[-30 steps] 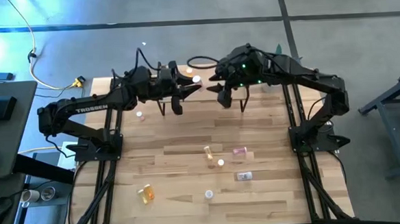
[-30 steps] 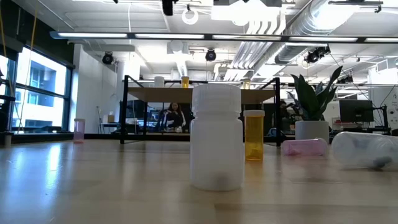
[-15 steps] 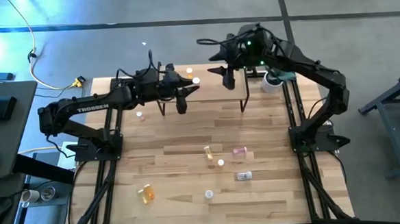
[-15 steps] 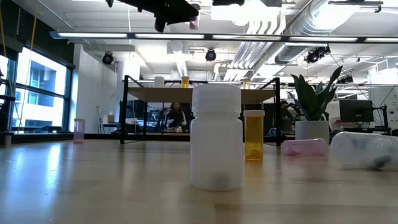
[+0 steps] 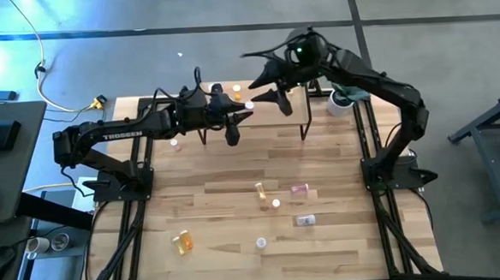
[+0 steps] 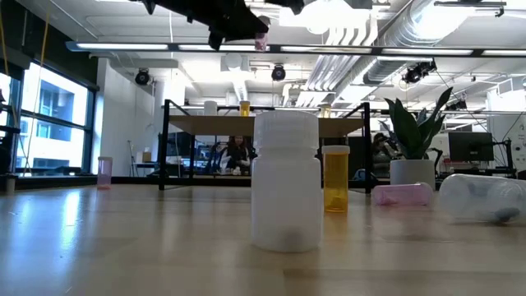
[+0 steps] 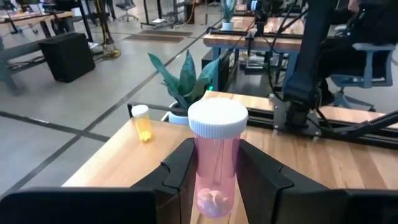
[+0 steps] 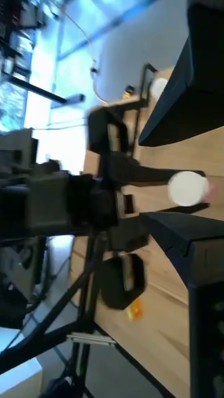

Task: Pick and place medicine bottles onto shelf by color
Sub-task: Put the bottom right pink pill bottle on the shelf

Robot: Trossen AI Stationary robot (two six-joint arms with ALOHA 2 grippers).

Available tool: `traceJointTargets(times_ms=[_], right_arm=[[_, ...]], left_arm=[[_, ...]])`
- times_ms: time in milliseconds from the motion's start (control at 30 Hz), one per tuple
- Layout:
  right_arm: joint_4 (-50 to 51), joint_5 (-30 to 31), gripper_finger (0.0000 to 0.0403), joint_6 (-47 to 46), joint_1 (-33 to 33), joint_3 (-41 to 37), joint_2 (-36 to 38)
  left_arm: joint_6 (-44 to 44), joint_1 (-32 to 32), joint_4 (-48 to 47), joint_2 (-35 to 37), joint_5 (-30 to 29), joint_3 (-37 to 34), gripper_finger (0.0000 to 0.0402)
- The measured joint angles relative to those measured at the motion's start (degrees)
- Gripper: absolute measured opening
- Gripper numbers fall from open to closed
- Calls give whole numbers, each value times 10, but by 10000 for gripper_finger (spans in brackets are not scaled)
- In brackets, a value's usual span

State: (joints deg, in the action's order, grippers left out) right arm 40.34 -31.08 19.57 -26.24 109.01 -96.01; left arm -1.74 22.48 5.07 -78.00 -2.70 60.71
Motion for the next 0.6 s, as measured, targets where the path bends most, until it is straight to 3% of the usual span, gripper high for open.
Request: traceJointTargets(times_ms=[600], right_arm=[[19, 0, 174, -15, 10, 0, -36]], left_arm=[[-9, -1, 8, 0, -16, 0, 90]])
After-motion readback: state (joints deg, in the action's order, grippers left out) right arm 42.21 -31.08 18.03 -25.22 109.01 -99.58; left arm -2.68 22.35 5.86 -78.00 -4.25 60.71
